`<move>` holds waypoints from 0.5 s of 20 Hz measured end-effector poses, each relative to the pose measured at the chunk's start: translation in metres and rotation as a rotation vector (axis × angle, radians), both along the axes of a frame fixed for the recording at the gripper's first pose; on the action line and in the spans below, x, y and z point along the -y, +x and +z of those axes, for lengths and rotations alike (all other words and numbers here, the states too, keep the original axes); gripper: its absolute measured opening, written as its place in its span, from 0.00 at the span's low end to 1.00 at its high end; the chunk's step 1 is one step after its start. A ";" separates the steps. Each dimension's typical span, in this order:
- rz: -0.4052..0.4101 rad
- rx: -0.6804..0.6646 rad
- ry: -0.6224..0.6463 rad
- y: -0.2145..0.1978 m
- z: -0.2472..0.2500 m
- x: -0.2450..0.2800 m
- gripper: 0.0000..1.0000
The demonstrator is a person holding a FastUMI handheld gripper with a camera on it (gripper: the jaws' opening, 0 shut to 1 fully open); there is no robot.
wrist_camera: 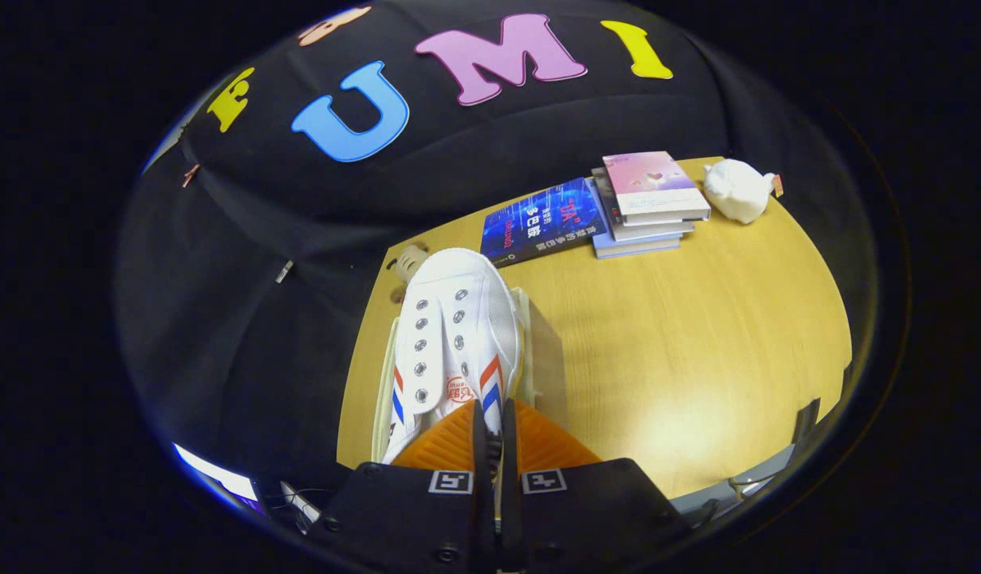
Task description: Open the storage box then place both shoes into the box .Put the left shoe in first, then the right shoe, with the right side of both shoes facing outward in a uniform manner.
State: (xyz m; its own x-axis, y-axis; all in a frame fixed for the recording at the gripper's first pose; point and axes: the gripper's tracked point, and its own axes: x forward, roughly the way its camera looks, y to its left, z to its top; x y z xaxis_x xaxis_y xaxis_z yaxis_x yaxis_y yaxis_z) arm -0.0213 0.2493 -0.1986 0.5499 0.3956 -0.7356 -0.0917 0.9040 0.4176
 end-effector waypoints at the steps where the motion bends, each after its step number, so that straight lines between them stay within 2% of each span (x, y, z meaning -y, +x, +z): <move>1: 0.005 -0.017 -0.010 0.000 -0.009 -0.006 0.08; 6: 0.016 -0.072 -0.129 -0.006 -0.048 -0.014 0.08; 8: 0.011 -0.077 -0.114 -0.005 -0.052 -0.020 0.12; 9: 0.010 -0.061 -0.061 -0.001 -0.044 -0.031 0.30; 10: 0.002 -0.040 -0.024 0.007 -0.035 -0.037 0.39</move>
State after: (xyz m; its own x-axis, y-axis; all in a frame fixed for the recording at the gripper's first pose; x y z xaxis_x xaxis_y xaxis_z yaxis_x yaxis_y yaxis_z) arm -0.0145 0.2861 -0.2341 0.5191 0.3786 -0.7663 -0.0777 0.9137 0.3989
